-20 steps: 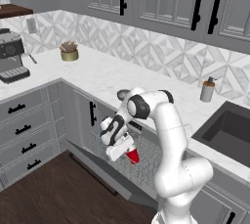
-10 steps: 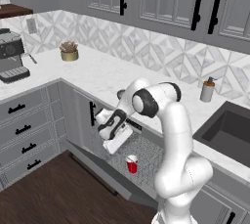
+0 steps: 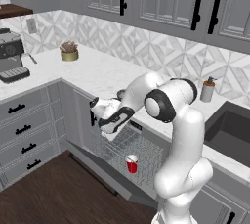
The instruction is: Pick up the cup and bowl from the counter, place them in the dishwasher, and close the dishwasher door.
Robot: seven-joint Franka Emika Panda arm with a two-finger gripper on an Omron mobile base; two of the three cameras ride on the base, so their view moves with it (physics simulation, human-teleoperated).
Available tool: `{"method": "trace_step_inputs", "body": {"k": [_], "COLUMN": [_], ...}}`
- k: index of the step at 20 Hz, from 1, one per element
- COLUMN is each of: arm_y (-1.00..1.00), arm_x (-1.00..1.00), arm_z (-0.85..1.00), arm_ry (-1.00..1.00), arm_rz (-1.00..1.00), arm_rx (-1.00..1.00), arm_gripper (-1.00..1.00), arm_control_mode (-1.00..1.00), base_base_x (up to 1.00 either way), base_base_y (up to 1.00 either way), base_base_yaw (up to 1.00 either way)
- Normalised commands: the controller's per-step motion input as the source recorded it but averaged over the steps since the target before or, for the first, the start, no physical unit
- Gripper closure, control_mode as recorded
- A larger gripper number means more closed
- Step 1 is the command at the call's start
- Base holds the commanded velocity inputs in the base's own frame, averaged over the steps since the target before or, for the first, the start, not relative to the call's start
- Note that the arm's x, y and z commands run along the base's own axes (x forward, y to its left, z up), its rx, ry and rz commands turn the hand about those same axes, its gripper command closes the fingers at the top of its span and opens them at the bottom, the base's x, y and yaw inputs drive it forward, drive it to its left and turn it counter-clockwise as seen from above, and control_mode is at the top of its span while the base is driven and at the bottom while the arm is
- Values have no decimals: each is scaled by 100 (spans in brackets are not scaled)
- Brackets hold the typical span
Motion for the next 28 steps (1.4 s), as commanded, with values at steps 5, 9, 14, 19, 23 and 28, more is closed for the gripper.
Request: {"method": "trace_step_inputs", "body": {"k": [5,9,14,19,23,28], "arm_y": [0,-4,-3,-11,-6,-6], "arm_x": [51,49,65,77,80,58], "arm_z": [100,100,26,-9,-10,-18], "arm_ry": [-1,0,0,0,0,1], "arm_rz": [0,0,0,0,0,0], "arm_rx": [0,5,1,0,4,7], "arm_gripper": [-100,-100,-100,-100,-100,-100], "arm_control_mode": [-100,-100,-100,-100,-100,-100], "base_base_x": [0,0,0,0,0,0], "base_base_y": [0,0,0,0,0,0], "base_base_yaw": [0,0,0,0,0,0]}}
